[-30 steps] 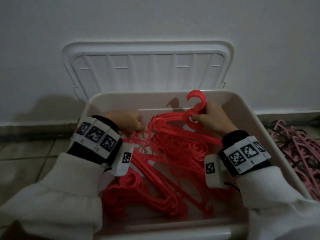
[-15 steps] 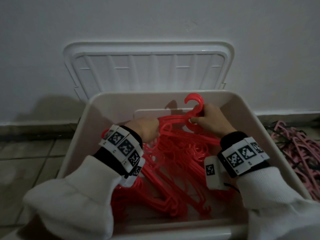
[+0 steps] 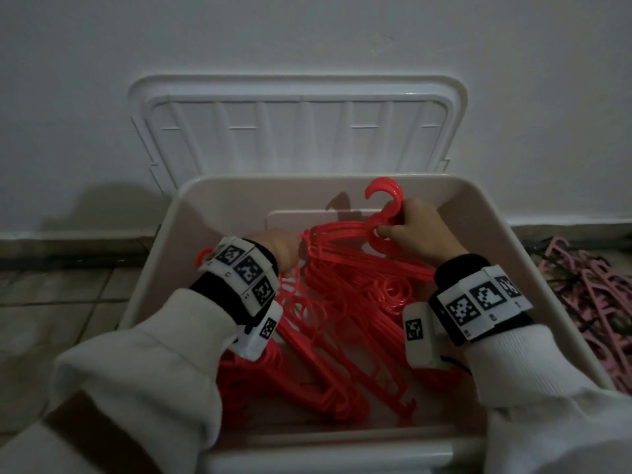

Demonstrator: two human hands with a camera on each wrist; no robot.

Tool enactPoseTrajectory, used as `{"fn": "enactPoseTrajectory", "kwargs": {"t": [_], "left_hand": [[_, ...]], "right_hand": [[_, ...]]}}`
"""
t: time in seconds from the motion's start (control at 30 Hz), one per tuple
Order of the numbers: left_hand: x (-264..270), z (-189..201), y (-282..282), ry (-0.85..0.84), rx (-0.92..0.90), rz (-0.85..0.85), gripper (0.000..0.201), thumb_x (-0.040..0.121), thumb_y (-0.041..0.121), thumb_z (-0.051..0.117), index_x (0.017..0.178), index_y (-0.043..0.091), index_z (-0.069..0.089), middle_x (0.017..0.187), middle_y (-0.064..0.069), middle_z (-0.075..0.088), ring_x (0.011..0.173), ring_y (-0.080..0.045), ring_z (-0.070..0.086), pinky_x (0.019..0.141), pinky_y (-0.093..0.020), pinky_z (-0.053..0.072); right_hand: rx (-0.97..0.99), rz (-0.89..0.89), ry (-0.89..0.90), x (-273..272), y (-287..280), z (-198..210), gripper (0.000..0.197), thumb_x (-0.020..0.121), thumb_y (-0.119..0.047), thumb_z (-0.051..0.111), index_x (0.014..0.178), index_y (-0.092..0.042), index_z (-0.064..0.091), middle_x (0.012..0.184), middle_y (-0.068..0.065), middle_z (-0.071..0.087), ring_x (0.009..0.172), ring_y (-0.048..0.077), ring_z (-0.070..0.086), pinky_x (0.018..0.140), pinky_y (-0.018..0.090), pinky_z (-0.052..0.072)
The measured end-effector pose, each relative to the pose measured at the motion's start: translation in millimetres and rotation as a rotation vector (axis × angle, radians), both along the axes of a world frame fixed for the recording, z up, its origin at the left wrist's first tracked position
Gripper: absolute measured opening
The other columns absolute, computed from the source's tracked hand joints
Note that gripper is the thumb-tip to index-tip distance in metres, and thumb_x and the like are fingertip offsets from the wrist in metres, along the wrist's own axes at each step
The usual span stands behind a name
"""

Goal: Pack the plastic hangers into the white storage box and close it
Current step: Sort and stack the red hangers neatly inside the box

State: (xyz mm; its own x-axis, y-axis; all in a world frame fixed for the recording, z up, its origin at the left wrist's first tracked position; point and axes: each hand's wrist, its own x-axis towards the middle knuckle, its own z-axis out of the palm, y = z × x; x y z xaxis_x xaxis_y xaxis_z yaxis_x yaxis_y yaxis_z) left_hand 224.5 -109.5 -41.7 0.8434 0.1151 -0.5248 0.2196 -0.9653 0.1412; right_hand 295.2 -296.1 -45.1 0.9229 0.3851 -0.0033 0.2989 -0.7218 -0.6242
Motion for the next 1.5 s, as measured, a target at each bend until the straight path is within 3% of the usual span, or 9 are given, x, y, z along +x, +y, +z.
{"fn": "enactPoseTrajectory", "kwargs": {"t": [0.2,0.63,0.93,1.07,1.2,1.3,1.37,1.43,1.5], "left_hand": [[6.7,0.7,-6.6,0.046,0.087,-0.071,0.029,0.098,0.009,0.041,0.119,-0.001,0.058,0.125,-0.016,0.059,0.115,-0.027,0.056,0.09,-0.03,0.042],[-8.6,15.7,11.5,-0.139,0.206,-0.011,0.028,0.097,0.016,0.045,0.116,0.001,0.059,0.123,-0.018,0.059,0.112,-0.032,0.057,0.092,-0.039,0.045],[-5.6,16.1,-28.8,-0.256,0.538,-0.394,0.03,0.094,0.006,0.038,0.114,0.012,0.06,0.117,-0.007,0.062,0.11,-0.03,0.06,0.088,-0.042,0.048],[-2.4,24.6,-35.4,-0.286,0.543,-0.428,0.028,0.094,0.005,0.038,0.109,0.01,0.061,0.114,-0.01,0.064,0.105,-0.033,0.062,0.085,-0.042,0.05],[-2.2,37.9,-24.8,-0.258,0.271,-0.177,0.026,0.096,0.017,0.044,0.11,0.005,0.063,0.115,-0.013,0.065,0.107,-0.03,0.061,0.086,-0.037,0.048],[-3.1,28.3,-17.7,-0.106,-0.004,-0.004,0.028,0.097,0.013,0.043,0.104,-0.002,0.066,0.072,0.0,0.067,0.065,-0.009,0.064,0.051,-0.017,0.047],[-3.6,19.8,-14.8,-0.015,-0.081,0.081,0.027,0.095,0.006,0.045,0.082,-0.003,0.068,0.042,0.003,0.057,0.031,-0.004,0.05,0.031,-0.013,0.035],[-6.0,15.8,-17.2,0.042,-0.037,0.015,0.03,0.094,0.005,0.049,0.067,0.004,0.06,0.056,-0.007,0.06,0.045,-0.009,0.058,0.04,-0.019,0.041],[-10.4,13.9,-23.4,0.007,0.092,-0.143,0.024,0.097,0.007,0.045,0.085,-0.001,0.064,0.089,-0.019,0.065,0.087,-0.021,0.065,0.069,-0.026,0.045]], "right_hand": [[-0.011,0.008,0.002,-0.2,-0.6,-0.1,0.016,0.078,-0.018,0.065,0.088,-0.005,0.065,0.086,0.012,0.067,0.085,0.028,0.063,0.083,0.042,0.05],[-0.014,0.009,-0.008,4.7,-1.0,-3.3,0.019,0.075,-0.021,0.067,0.09,-0.009,0.065,0.092,0.015,0.067,0.091,0.033,0.062,0.085,0.045,0.05],[-0.032,0.015,0.0,2.0,-2.1,-0.1,0.01,0.078,-0.02,0.066,0.079,-0.017,0.058,0.081,0.007,0.06,0.089,0.03,0.062,0.083,0.042,0.05],[-0.023,0.018,0.001,1.4,-2.7,1.4,0.01,0.078,-0.02,0.066,0.078,-0.018,0.056,0.08,0.006,0.059,0.089,0.03,0.062,0.083,0.041,0.05],[-0.025,0.017,0.011,1.8,-2.3,0.2,0.01,0.078,-0.019,0.066,0.078,-0.017,0.056,0.08,0.007,0.059,0.088,0.03,0.062,0.082,0.041,0.05],[-0.025,0.015,0.012,1.0,-2.1,1.2,0.008,0.078,-0.018,0.066,0.082,-0.014,0.06,0.081,0.007,0.059,0.09,0.03,0.062,0.082,0.04,0.05],[-0.019,0.014,0.014,0.1,-2.0,2.8,0.011,0.079,-0.017,0.066,0.087,-0.011,0.063,0.082,0.007,0.059,0.09,0.029,0.062,0.082,0.039,0.049],[-0.013,0.018,0.012,-0.8,-1.7,3.7,0.01,0.079,-0.016,0.065,0.087,-0.012,0.062,0.083,0.007,0.06,0.09,0.029,0.062,0.082,0.039,0.05],[-0.006,0.015,0.021,-2.0,-1.6,4.3,0.009,0.079,-0.016,0.065,0.087,-0.011,0.061,0.085,0.009,0.061,0.09,0.031,0.062,0.082,0.043,0.051]]}}
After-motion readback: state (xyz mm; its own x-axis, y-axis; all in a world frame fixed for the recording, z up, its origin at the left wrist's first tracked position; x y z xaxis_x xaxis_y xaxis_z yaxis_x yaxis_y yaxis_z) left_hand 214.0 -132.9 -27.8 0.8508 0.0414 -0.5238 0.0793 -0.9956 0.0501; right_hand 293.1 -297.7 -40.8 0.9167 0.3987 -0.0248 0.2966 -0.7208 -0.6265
